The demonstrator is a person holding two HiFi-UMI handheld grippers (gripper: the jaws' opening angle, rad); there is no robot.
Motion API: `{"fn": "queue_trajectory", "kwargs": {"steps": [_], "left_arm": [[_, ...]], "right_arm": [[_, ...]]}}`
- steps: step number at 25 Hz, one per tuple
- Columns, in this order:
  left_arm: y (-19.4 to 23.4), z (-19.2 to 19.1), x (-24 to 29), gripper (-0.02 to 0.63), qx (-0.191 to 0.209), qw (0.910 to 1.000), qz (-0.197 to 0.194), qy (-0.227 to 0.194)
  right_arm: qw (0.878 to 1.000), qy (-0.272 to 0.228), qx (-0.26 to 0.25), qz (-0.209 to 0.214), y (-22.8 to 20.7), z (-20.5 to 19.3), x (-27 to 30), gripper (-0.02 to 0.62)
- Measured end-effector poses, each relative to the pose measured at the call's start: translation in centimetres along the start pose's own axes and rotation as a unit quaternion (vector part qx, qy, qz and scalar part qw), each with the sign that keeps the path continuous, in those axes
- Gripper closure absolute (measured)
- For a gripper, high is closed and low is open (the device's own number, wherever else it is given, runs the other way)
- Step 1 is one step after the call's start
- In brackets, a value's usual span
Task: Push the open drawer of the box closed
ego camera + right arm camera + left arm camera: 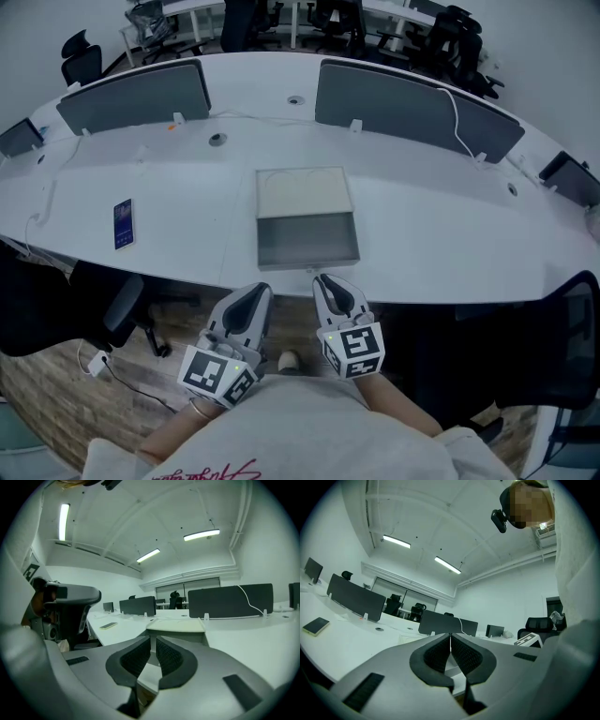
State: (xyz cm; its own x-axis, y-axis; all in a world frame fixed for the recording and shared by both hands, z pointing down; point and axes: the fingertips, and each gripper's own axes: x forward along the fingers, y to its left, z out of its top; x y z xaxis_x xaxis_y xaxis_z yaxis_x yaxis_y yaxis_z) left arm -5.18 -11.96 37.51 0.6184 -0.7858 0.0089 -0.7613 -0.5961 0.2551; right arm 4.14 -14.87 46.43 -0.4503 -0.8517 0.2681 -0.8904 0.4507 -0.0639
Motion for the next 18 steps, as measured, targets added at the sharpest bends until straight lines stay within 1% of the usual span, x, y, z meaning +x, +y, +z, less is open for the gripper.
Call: {"fn": "queue_trajectory", "kwargs": {"steps": [4,8,11,13,18], "left_arm": [[0.2,0.0,-0.1,0.588,-0.003,1.0000,-0.004,0.000],[0.7,0.0,-0.4,0.588,-0.006,1.0000,0.001,-0.001],[1.2,-0.1,-0.6,0.588,-0.006,1.0000,0.002,-0.002],[1.4,-0.2,-0.7,0.588,-0.009,1.0000,0.003,0.000],[1.8,-0.1,-0.8,0.588,-0.013,0.9998,0.012,-0.002]], "right_arm": [[0.999,0.035,0.012,-0.010,-0.3,-2.5,1.5,0.571],[0.998,0.060,0.023,-0.018,-0.7,-4.3,3.2,0.571],[0.996,0.076,0.033,-0.024,-1.1,-5.4,4.1,0.554],[0.995,0.085,0.039,-0.026,-1.2,-6.0,4.5,0.529],[0.993,0.101,0.041,-0.037,-1.6,-7.1,5.2,0.517]]}}
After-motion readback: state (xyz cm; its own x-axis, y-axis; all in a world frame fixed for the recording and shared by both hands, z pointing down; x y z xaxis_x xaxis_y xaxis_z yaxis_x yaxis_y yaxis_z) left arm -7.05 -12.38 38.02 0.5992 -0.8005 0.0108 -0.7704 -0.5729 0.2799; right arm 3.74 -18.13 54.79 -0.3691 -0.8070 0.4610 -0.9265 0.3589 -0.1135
